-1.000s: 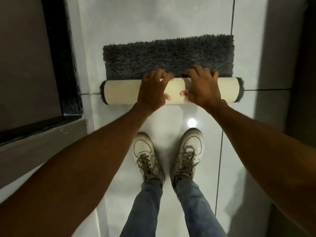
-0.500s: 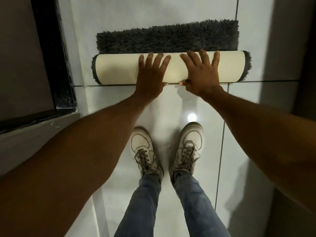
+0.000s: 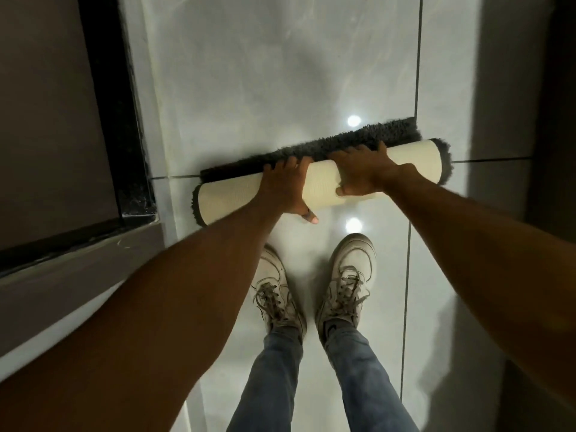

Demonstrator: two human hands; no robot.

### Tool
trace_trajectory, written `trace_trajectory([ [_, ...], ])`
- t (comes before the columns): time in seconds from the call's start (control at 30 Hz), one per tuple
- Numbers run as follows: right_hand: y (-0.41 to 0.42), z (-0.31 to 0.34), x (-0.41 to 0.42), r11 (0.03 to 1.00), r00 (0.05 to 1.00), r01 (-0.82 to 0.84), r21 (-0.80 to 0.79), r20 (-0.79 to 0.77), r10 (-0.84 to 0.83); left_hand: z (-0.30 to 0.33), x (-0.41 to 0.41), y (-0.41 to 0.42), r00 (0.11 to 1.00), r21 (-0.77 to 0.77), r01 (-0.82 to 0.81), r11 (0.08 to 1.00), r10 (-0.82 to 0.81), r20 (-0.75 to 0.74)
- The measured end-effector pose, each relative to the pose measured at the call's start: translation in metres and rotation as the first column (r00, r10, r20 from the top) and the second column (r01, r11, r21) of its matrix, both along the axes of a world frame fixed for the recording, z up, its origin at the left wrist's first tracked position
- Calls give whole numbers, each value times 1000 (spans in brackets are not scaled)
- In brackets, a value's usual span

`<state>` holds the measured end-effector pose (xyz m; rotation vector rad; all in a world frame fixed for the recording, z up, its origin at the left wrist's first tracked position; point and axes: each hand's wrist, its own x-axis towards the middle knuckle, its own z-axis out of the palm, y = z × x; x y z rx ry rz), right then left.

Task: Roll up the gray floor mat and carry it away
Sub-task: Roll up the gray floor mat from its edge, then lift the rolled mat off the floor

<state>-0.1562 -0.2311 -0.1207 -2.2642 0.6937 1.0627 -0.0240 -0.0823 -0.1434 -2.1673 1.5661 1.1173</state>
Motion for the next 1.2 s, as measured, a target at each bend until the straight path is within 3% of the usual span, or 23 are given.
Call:
trace_trajectory([
  [0.07, 21, 8, -8, 978, 957, 172, -121, 257, -137, -5, 8, -10, 1000, -7, -7, 1000, 7, 0],
  [0.1, 36, 13, -15, 939, 885, 308, -156, 410, -223, -7, 13, -15, 1000, 8, -13, 1000, 13, -14],
  [0.17, 71, 21, -30, 782, 636, 619, -78, 634, -440, -9, 20, -22, 998, 67, -27, 997, 31, -63],
  [0.2, 88, 25, -34, 648, 466, 761, 24, 674, -573, -10, 23, -25, 995, 92, -30, 995, 38, -90],
  [0.23, 103, 26, -34, 440, 245, 884, 158, 646, -723, -11, 27, -28, 993, 107, -32, 994, 44, -110],
  [0.27, 113, 25, -31, 139, -39, 943, 303, 517, -855, -11, 29, -30, 992, 112, -34, 993, 48, -121],
  [0.3, 118, 22, -27, -206, -329, 894, 398, 269, -905, -11, 32, -32, 991, 113, -35, 993, 49, -124],
  [0.33, 118, 15, -23, -490, -523, 772, 405, -35, -852, -12, 34, -33, 992, 113, -29, 993, 43, -122],
  [0.37, 113, 9, -21, -655, -587, 650, 385, -292, -755, -12, 35, -35, 992, 119, -24, 993, 39, -122],
  [0.4, 106, 3, -17, -736, -570, 558, 382, -469, -675, -13, 37, -37, 992, 137, -21, 990, 38, -122],
  [0.43, 96, -1, -14, -782, -546, 479, 398, -563, -621, -13, 39, -41, 991, 166, -24, 986, 45, -123],
  [0.5, 81, -2, -6, -845, -593, 349, 405, -602, -534, -10, 43, -49, 989, 215, -39, 976, 68, -129],
  [0.63, 71, 54, 16, -835, -635, 386, 393, -543, -549, 30, 59, -42, 945, 225, -152, 962, 208, -253],
  [0.8, 42, 181, 67, -600, -475, 630, 493, -366, -800, 151, 107, -44, 802, 146, -391, 909, 414, -430],
  [0.9, -3, 247, 111, -507, -429, 666, 547, -275, -860, 218, 148, -81, 748, 37, -515, 857, 469, -470],
  [1.0, -72, 274, 161, -273, -307, 740, 615, -54, -950, 256, 196, -140, 739, -103, -576, 811, 463, -489],
  [1.2, -249, 296, 282, 267, 91, 752, 602, 308, -947, 295, 317, -308, 564, -72, -702, 709, 491, -664],
])
